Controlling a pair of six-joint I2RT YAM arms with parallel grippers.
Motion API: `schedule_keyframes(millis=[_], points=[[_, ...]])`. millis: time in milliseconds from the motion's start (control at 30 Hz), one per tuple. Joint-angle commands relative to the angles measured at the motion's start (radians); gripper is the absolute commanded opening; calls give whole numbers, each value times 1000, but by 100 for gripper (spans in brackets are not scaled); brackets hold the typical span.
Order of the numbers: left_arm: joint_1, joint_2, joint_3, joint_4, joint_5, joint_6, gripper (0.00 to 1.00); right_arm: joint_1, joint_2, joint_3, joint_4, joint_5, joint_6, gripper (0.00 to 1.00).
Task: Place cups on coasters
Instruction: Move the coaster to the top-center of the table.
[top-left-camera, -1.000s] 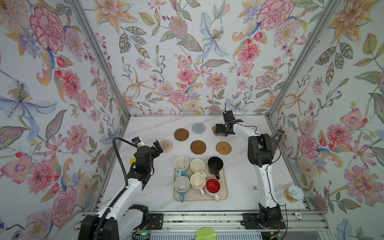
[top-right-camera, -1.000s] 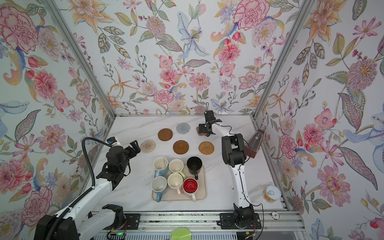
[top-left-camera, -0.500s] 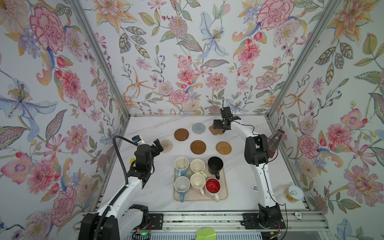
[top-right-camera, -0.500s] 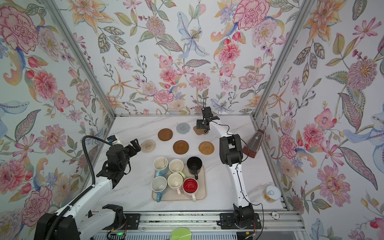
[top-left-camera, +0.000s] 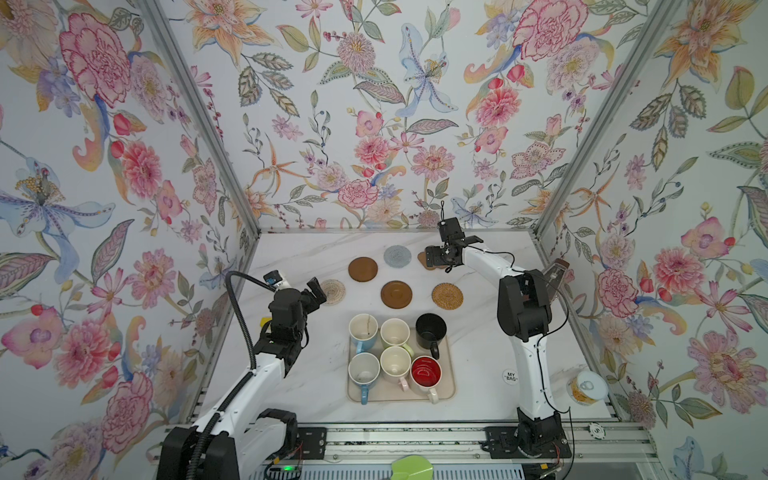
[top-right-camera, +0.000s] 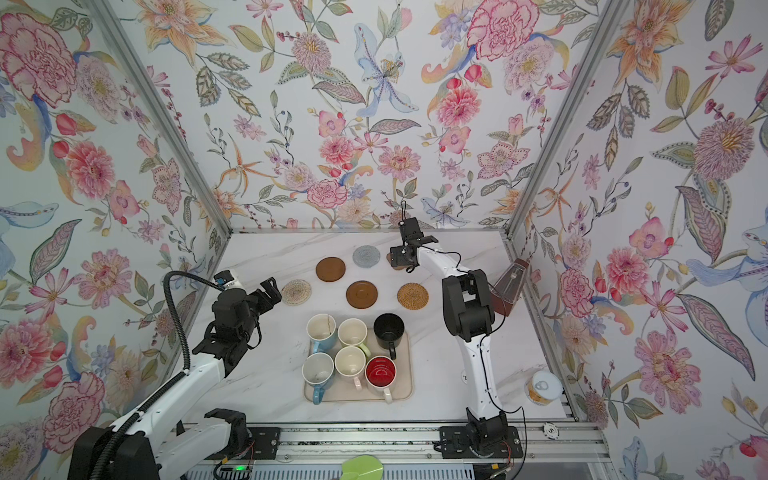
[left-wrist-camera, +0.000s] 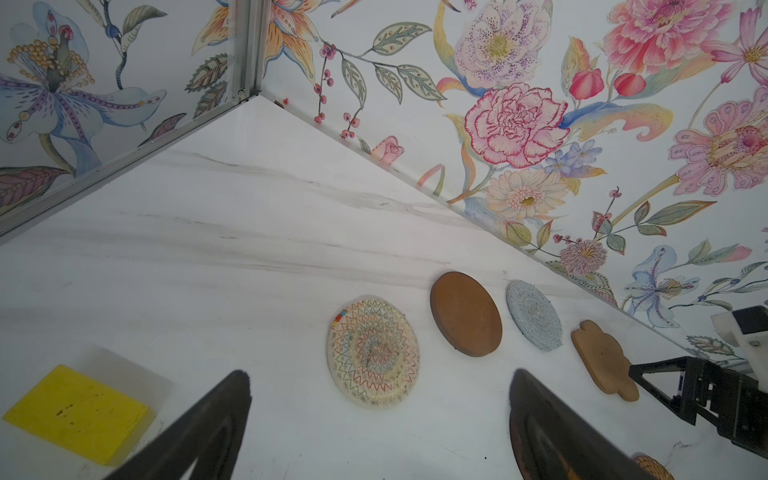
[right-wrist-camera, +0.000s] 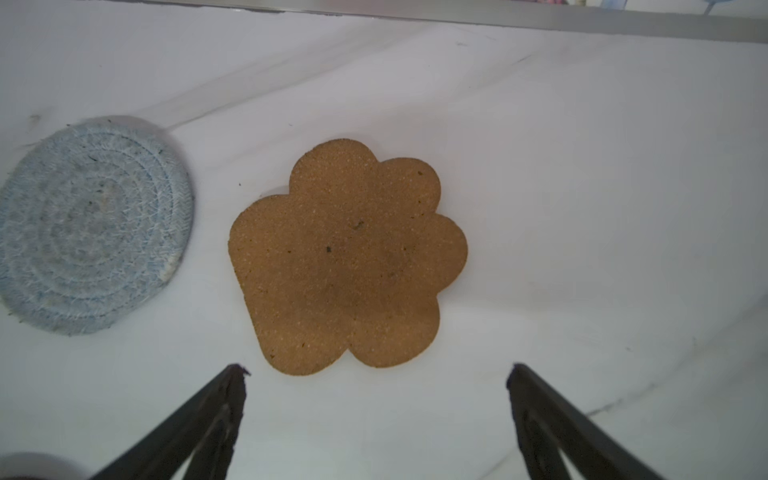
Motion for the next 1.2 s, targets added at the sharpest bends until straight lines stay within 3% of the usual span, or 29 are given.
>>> schedule_keyframes(millis=[0, 633, 1167], points=[[-5, -23, 9, -12, -10, -5, 99, 8, 21, -5, -4, -10, 3, 99], [-6, -46, 9, -41, -26, 0, 99, 7, 116, 49, -5, -21, 9, 99], [-5, -11, 41, -64, -10, -11, 99, 4, 223, 217, -7, -92, 2, 99]])
